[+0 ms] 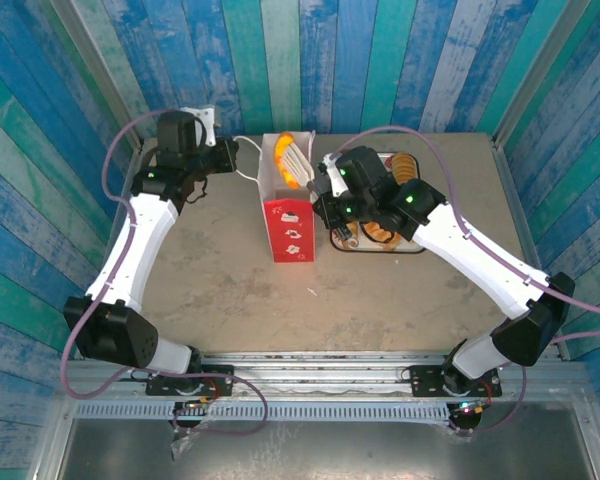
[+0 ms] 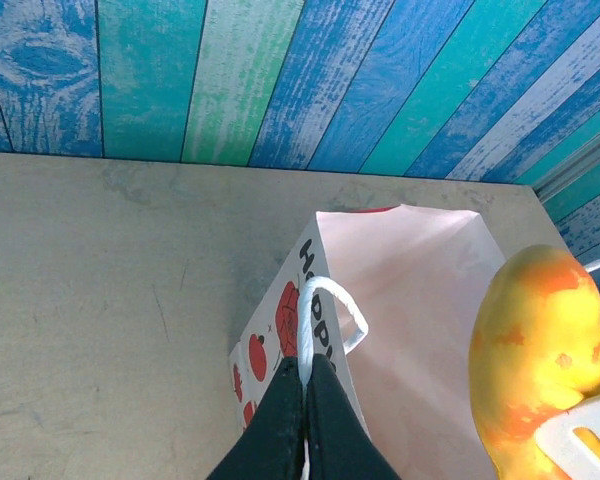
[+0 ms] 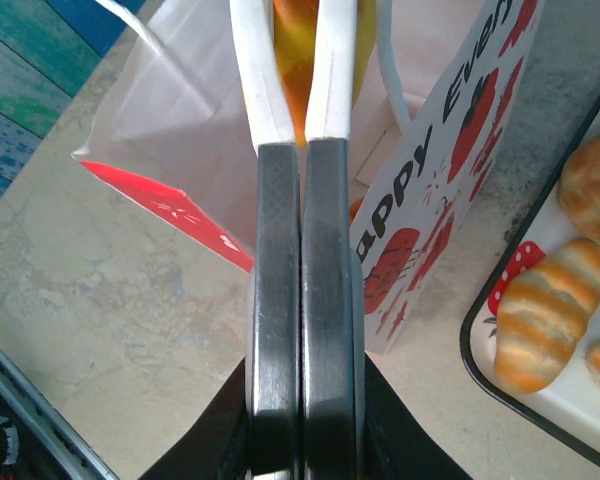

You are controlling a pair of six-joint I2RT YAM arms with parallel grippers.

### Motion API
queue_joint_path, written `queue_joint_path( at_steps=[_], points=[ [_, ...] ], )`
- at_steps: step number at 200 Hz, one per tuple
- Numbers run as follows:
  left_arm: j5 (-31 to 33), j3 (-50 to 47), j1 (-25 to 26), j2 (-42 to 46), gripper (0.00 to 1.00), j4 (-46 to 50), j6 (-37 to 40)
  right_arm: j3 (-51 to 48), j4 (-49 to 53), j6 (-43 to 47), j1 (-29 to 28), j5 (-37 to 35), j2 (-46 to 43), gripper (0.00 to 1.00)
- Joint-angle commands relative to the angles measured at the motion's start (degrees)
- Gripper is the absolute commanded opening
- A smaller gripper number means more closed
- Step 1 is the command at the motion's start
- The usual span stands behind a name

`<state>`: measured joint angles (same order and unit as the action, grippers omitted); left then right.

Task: Place the fake bread into the paper bag

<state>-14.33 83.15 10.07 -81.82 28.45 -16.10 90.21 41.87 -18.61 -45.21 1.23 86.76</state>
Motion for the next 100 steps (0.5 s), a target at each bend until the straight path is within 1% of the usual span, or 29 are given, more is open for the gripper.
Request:
queue_joint_path(
  at_steps=[1, 44, 100],
  points=[
    [1.0, -0.4, -0.2, 3.7, 0.00, 0.1, 1.1, 2.2, 1.5, 1.7, -0.4, -1.1, -0.9, 0.06],
    [0.7, -0.6, -0.2, 3.6, 0.00, -0.2, 1.0, 1.9, 2.9, 2.1, -0.4, -1.3, -1.4, 0.06],
    [-0.3, -1.0, -0.2, 3.8, 0.00, -1.0, 0.5, 2.2, 0.8, 1.6, -0.4, -1.2, -2.7, 0.06]
  ],
)
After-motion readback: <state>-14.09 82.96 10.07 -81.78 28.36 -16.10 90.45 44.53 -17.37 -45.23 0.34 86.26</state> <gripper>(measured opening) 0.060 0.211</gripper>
